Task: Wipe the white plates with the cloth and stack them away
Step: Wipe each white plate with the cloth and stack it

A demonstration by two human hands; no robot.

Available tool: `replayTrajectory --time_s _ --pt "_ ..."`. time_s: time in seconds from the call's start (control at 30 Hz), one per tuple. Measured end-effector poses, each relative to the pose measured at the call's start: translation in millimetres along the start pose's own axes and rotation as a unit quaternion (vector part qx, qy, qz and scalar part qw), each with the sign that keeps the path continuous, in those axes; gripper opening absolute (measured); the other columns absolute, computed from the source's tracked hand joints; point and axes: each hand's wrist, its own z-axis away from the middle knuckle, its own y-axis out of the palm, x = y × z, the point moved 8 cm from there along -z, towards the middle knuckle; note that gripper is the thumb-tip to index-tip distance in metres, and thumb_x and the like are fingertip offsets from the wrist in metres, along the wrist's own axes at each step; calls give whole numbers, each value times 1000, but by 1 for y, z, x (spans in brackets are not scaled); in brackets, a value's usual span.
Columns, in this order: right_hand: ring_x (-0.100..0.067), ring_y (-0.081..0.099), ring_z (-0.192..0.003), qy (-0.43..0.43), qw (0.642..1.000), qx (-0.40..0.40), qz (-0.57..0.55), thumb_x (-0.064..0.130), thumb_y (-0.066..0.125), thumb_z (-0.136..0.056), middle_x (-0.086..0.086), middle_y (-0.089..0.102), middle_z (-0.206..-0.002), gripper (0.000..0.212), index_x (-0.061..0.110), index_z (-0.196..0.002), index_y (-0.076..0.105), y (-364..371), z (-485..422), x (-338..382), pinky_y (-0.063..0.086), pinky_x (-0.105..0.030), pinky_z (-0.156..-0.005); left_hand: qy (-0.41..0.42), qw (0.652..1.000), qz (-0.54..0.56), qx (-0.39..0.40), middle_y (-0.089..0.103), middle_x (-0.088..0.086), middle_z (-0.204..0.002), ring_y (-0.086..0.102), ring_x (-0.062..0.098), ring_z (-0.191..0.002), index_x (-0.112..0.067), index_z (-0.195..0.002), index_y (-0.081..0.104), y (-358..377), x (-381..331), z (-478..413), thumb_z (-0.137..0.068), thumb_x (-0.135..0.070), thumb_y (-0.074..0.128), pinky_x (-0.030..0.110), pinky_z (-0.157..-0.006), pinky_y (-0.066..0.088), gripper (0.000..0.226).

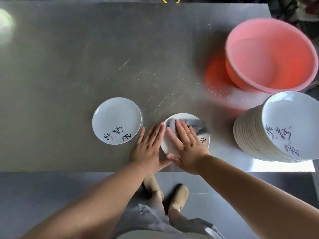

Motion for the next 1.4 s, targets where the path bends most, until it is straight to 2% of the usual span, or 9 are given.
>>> replayTrajectory --time_s 0.1,0.2,0.37,0.47,0.73,0.87,0.97,1.2,1.4 --pt "-23 -41 -150 -104 994 32 30 81 -1 -92 -3 -43 -161 85 35 -156 -33 15 25 13 -24 -43 -124 -2 1000 -1 -2 -2 0 -176 8 19 -162 -13 -167 -5 -1 1 1 -85 -80 44 54 -130 8 117" --pt "-21 -37 -152 -124 990 45 51 82 2 -93 2 -37 -165 87 34 -161 -23 19 51 -13 -26 -42 -121 4 1000 7 -26 4 0 -176 14 22 -162 -13 -168 10 -2 -1 0 -83 -75 49 57 -128 16 112" --pt "-28 -31 -155 23 997 -2 73 81 -7 -87 -10 -32 -168 97 22 -163 -20 -1 35 -59 -18 -45 -127 10 999 3 -35 3 -2 -177 12 22 -162 -13 -168 12 -2 0 -1 -84 -73 48 58 -128 17 108" --pt "-26 -41 -150 60 997 -21 33 79 -5 -87 -10 -45 -162 95 21 -157 -34 -6 2 -42 -20 -45 -126 6 999 2 -41 6 -2 -176 15 22 -161 -14 -168 11 -3 0 0 -84 -74 49 56 -128 16 109" --pt "-23 -39 -151 -112 992 22 58 83 -7 -91 -7 -40 -165 91 28 -161 -25 29 56 -8 -22 -42 -125 7 998 -6 -62 9 -3 -176 18 23 -161 -16 -168 14 -1 1 0 -82 -73 52 56 -128 18 110" --pt "-24 -39 -151 -32 995 8 89 83 -5 -88 -5 -38 -165 96 26 -165 -15 14 68 -61 -26 -39 -123 16 997 -16 -68 2 -6 -177 12 23 -162 -18 -168 11 2 1 -1 -82 -71 51 57 -128 16 110" --pt "-25 -33 -154 34 996 -24 75 80 3 -90 -6 -35 -167 95 25 -166 -13 -11 36 -72 -15 -44 -128 16 998 -16 -63 1 -7 -176 8 22 -162 -18 -168 9 4 2 -1 -82 -73 50 57 -128 15 110" --pt "-22 -34 -154 -55 994 -50 83 78 3 -93 -1 -37 -166 91 26 -166 -13 -27 -23 -25 -9 -44 -130 25 997 -22 -65 2 -7 -176 10 24 -162 -24 -168 16 2 2 0 -83 -73 52 58 -128 15 105" --pt "-22 -33 -155 69 993 -66 68 79 0 -90 -4 -36 -167 98 17 -165 -10 -19 13 -65 -15 -42 -128 26 997 -26 -72 1 -7 -176 8 24 -162 -23 -167 19 3 3 -2 -83 -75 50 57 -128 15 104"
